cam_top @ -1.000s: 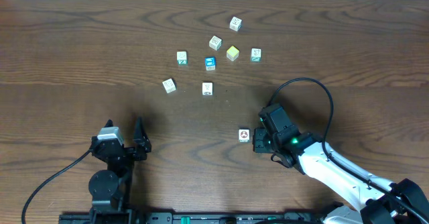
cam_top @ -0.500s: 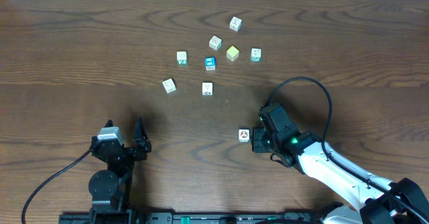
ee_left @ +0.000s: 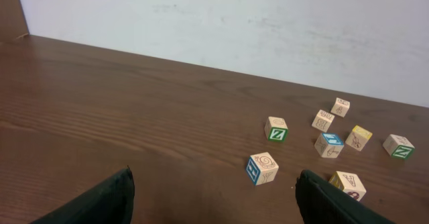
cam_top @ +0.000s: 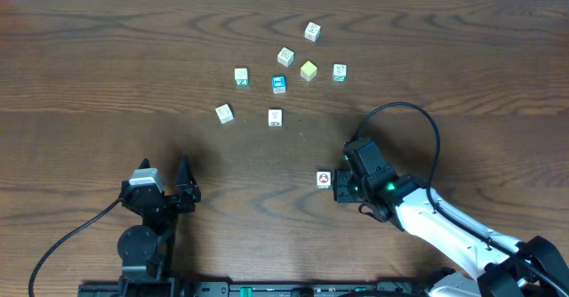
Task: Lift 5 blocks
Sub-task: 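Place the red 3 block beside the soccer-ball block, then release the red 3 block and move the right gripper to the A block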
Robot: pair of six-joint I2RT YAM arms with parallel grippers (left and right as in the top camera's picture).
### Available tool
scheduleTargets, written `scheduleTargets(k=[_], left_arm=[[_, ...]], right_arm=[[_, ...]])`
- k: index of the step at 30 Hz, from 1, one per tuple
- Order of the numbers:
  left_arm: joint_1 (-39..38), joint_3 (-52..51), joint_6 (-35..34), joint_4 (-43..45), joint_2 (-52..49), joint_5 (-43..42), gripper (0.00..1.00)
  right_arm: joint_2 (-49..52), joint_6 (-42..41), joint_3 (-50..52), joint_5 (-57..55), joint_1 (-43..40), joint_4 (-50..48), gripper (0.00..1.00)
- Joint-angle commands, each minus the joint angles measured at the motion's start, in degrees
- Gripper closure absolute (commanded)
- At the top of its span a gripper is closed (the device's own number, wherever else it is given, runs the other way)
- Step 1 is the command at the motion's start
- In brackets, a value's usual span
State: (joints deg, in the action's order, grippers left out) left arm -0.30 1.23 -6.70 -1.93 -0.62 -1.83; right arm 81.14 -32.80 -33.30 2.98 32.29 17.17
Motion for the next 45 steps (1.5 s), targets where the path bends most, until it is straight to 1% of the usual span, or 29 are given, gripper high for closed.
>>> scheduleTargets(k=[1, 3, 6, 11, 13, 14, 15, 16, 17, 18, 20, 24, 32, 37, 45], left_arm=[[-0.17, -1.01, -0.5, -2.08, 0.39, 0.31, 0.23], [-0.17, -1.01, -0.5, -2.08, 0.39, 0.31, 0.23], [-0.17, -1.01, -0.5, -2.08, 0.39, 0.31, 0.23], [-0.17, -1.01, -0.5, -2.08, 0.39, 0.31, 0.23], [-0.17, -1.01, -0.5, -2.08, 0.39, 0.31, 0.23], [-0.17, -1.01, -0.5, -2.08, 0.39, 0.31, 0.23], [-0.17, -1.01, -0.5, -2.08, 0.39, 0.31, 0.23], [-0.17, -1.01, -0.5, -2.08, 0.39, 0.31, 0.23], [-0.17, -1.01, -0.5, -2.08, 0.39, 0.31, 0.23], [-0.17, -1.01, -0.5, -2.08, 0.39, 0.31, 0.23], [-0.17, -1.01, -0.5, -2.08, 0.39, 0.31, 0.23], [-0.17, -1.01, -0.5, -2.08, 0.39, 0.31, 0.23], [-0.17, -1.01, -0.5, -2.08, 0.39, 0.31, 0.23], [-0.17, -1.01, -0.5, -2.08, 0.39, 0.31, 0.23], [-0.17, -1.01, -0.5, -2.08, 0.39, 0.31, 0.23]], right_arm=[[-1.66, 0.35, -2.29, -2.25, 0.37, 2.43, 0.55], [-3.04, 0.57, -3.5, -4.31, 0.37, 5.31, 0.55], [-5.35, 2.73, -4.85, -4.42, 0.37, 7.61, 0.55], [-9.09, 3.37, -6.4, -4.44, 0.37, 9.44, 0.5], [-9.84, 3.32, -6.4, -4.87, 0.37, 9.57, 0.52], [-9.9, 3.3, -6.4, -5.68, 0.37, 10.01, 0.57], [-9.88, 3.21, -6.4, -7.08, 0.37, 10.84, 0.66], [-9.75, 2.84, -6.38, -8.72, 0.37, 11.8, 0.73], [-9.62, 2.6, -6.38, -10.36, 0.35, 12.76, 0.78], [-9.55, 2.62, -6.38, -11.45, 0.33, 13.79, 0.82], [-9.33, 2.67, -6.38, -12.24, 0.33, 14.86, 0.87], [-8.79, 2.67, -6.38, -12.96, 0.31, 14.97, 0.98], [-3.3, 2.56, -6.34, -14.53, -0.11, 13.64, 0.99], [-0.46, 1.97, -6.34, -11.91, -0.11, 11.74, 0.99], [0.63, 1.53, -6.34, -7.48, -0.02, 11.93, 0.99]])
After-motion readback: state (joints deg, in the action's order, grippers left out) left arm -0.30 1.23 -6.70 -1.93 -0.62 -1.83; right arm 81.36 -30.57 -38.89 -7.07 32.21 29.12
